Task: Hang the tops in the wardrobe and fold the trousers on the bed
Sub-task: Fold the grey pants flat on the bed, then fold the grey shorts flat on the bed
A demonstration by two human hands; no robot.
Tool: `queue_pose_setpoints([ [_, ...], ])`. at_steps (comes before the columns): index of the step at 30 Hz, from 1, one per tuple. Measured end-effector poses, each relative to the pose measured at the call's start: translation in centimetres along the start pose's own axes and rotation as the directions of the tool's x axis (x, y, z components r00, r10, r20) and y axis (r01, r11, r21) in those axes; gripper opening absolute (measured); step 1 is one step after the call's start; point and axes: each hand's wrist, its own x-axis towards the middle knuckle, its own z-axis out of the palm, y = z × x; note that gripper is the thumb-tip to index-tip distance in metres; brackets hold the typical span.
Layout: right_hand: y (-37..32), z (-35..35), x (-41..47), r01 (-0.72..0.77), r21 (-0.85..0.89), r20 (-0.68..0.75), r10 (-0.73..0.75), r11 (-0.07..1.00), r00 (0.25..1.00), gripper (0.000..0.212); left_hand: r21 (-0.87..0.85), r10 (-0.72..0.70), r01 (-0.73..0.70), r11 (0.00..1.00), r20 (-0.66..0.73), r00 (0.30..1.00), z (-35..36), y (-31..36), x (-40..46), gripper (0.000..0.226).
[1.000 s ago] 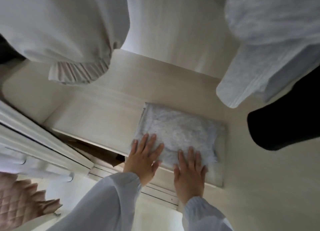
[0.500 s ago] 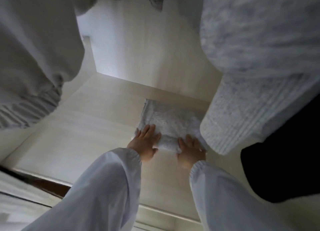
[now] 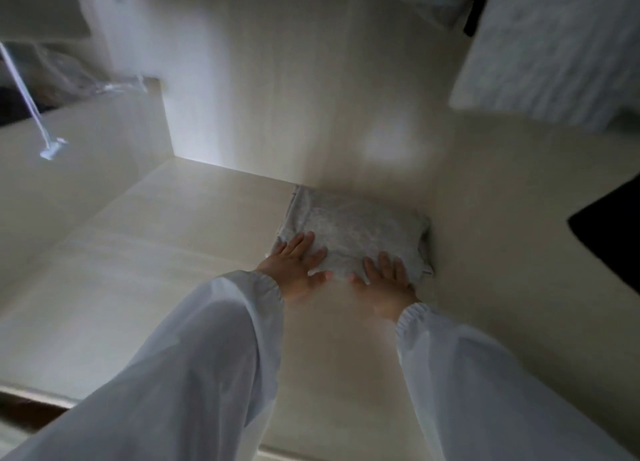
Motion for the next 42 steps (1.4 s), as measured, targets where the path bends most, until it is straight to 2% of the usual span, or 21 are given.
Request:
queue_pose_setpoints([
  [4,0.8,0.0,2.8,-0.007,-0.061,-0.007,0.007,0.998,1.0,0.065,0.003,0.001,-0.001,1.0,-0.013,1.0,0.2,-0.3,2.1,0.063],
  [7,1.4,1.2,4.1,-0.037,-0.136,-0.077,0.027,0.99,0.997,0.07,0.006,0.007,-0.007,1.0,-0.025,1.0,0.6,-0.6,2.7,0.061],
  [12,1.6,1.2,4.8,-0.008,-0.089,-0.08,0.001,0.996,0.997,0.06,0.044,0.018,-0.017,0.999,-0.039,0.999,0.0,-1.1,2.6,0.054],
  [14,1.6,1.0,4.2,-0.001,-0.097,-0.164,-0.015,0.995,0.986,0.056,0.11,0.046,-0.039,0.993,-0.057,0.997,-0.2,-1.1,1.7,0.057],
  [15,1.4,0.9,3.7,-0.001,-0.121,-0.25,-0.03,0.993,0.968,0.053,0.098,0.052,-0.044,0.994,-0.088,0.995,-0.4,-1.3,0.9,0.058],
  [16,0.8,0.6,2.7,0.0,-0.139,-0.355,-0.049,0.99,0.933,0.049,0.043,0.033,-0.028,0.999,-0.123,0.992,-0.9,-1.5,-0.2,0.055],
  [18,-1.0,0.3,0.0,0.06,-0.053,-0.516,-0.079,0.997,0.853,0.035,-0.095,-0.046,0.027,0.995,-0.21,0.977,-2.3,-1.7,-3.2,0.047],
  [20,-3.9,0.0,-3.5,0.191,0.052,-0.573,-0.128,0.98,0.81,0.025,-0.159,-0.134,0.094,0.983,-0.265,0.955,-4.7,-1.2,-7.7,0.033],
  [22,-7.2,-0.8,-7.7,0.312,0.11,-0.567,-0.198,0.944,0.8,0.024,-0.198,-0.215,0.173,0.965,-0.219,0.952,-8.0,-0.5,-12.6,0.025],
  [25,-12.4,-3.4,-15.6,0.479,0.13,-0.47,-0.371,0.868,0.801,0.021,-0.124,-0.236,0.22,0.968,-0.14,0.962,-13.4,0.5,-20.0,0.027],
  [26,-14.0,-4.3,-18.5,0.517,0.128,-0.48,-0.403,0.846,0.779,0.02,-0.103,-0.242,0.23,0.968,-0.129,0.962,-15.2,1.0,-22.9,0.028],
  [29,-18.0,-6.9,-27.2,0.574,0.22,-0.448,-0.441,0.789,0.777,0.031,-0.077,-0.338,0.331,0.941,-0.122,0.933,-20.6,1.1,-31.8,0.028],
  [30,-19.1,-7.3,-29.5,0.555,0.32,-0.396,-0.424,0.768,0.815,0.031,-0.104,-0.395,0.383,0.918,-0.138,0.908,-21.8,0.7,-34.9,0.026],
  [32,-21.3,-7.3,-34.4,0.461,0.473,-0.22,-0.405,0.751,0.887,0.023,-0.253,-0.577,0.529,0.81,-0.186,0.795,-23.7,0.2,-42.0,0.022],
  [33,-22.4,-7.3,-37.0,0.445,0.535,-0.175,-0.421,0.718,0.89,0.021,-0.327,-0.663,0.585,0.742,-0.226,0.714,-24.4,-0.3,-45.8,0.02],
  [35,-25.1,-7.2,-41.1,0.54,0.578,-0.17,-0.558,0.611,0.812,0.018,-0.374,-0.791,0.697,0.612,-0.299,0.534,-25.9,-1.3,-53.3,0.017],
  [37,-27.0,-6.6,-46.0,0.655,0.55,-0.129,-0.722,0.518,0.679,0.012,-0.451,-0.903,0.786,0.423,-0.287,0.321,-25.3,-0.1,-61.4,0.014],
  [38,-27.5,-6.6,-47.2,0.691,0.535,-0.119,-0.767,0.486,0.631,0.01,-0.487,-0.932,0.798,0.354,-0.254,0.259,-25.2,0.6,-63.6,0.014],
  [40,-29.0,-5.7,-52.4,0.759,0.532,-0.051,-0.88,0.376,0.471,0.009,-0.528,-0.988,0.84,0.128,-0.144,0.06,-23.8,4.0,-71.1,0.015],
  [42,-29.5,-4.1,-59.2,0.82,0.531,-0.029,-0.962,0.214,0.27,0.011,-0.549,-0.989,0.833,-0.07,-0.073,-0.131,-21.7,8.7,-78.4,0.016],
])
